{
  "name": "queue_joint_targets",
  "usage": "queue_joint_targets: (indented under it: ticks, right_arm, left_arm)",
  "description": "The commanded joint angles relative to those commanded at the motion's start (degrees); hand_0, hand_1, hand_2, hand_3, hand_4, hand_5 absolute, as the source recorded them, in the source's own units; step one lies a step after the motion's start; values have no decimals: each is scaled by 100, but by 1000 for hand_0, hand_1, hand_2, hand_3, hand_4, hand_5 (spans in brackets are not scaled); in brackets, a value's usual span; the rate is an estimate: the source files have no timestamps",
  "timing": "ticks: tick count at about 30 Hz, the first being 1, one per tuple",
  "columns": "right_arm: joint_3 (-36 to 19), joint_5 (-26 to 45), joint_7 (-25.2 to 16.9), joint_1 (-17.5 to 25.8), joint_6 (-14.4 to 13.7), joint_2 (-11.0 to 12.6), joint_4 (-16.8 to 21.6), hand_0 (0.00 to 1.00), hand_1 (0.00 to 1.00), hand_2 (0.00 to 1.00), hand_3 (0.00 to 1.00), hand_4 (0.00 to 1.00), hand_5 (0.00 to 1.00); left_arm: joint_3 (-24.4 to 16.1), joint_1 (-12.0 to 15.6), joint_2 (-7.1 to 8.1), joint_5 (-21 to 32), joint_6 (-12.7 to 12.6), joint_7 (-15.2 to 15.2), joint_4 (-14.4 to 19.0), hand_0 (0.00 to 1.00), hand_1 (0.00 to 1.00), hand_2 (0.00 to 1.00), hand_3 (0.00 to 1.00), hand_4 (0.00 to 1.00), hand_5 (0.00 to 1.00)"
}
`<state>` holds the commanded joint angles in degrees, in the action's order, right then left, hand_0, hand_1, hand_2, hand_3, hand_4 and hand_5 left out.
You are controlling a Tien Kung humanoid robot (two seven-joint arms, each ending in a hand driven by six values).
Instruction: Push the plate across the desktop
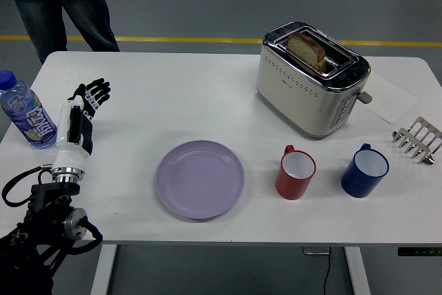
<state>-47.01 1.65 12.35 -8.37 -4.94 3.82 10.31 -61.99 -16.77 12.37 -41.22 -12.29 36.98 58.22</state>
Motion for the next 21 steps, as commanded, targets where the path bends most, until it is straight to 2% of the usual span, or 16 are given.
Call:
queue_joint_targets:
  ticks: [5, 12, 16, 21]
  right_arm:
    - [-57, -19, -17, 39, -19, 10, 0, 654, 651, 704, 610, 426, 283]
    - [-123, -65, -25, 69, -44, 10, 0, 654, 650, 706, 610, 426, 281]
    - [-171, -103, -29, 68, -61, 7, 0, 654, 651, 706, 610, 428, 280]
    - [-209, -134, -40, 60, -74, 9, 0, 655, 651, 707, 610, 431, 276]
  left_arm:
    - [-278, 417, 334, -77, 253, 0, 326, 730, 726, 717, 636, 415, 998]
    - [-515, 762, 644, -107, 560, -232, 294, 723, 716, 708, 631, 422, 998]
    - [-601, 844, 694, -209, 688, -339, 250, 722, 719, 707, 630, 428, 998]
    - [-781, 930, 685, -417, 879, -566, 297, 721, 718, 706, 629, 429, 998]
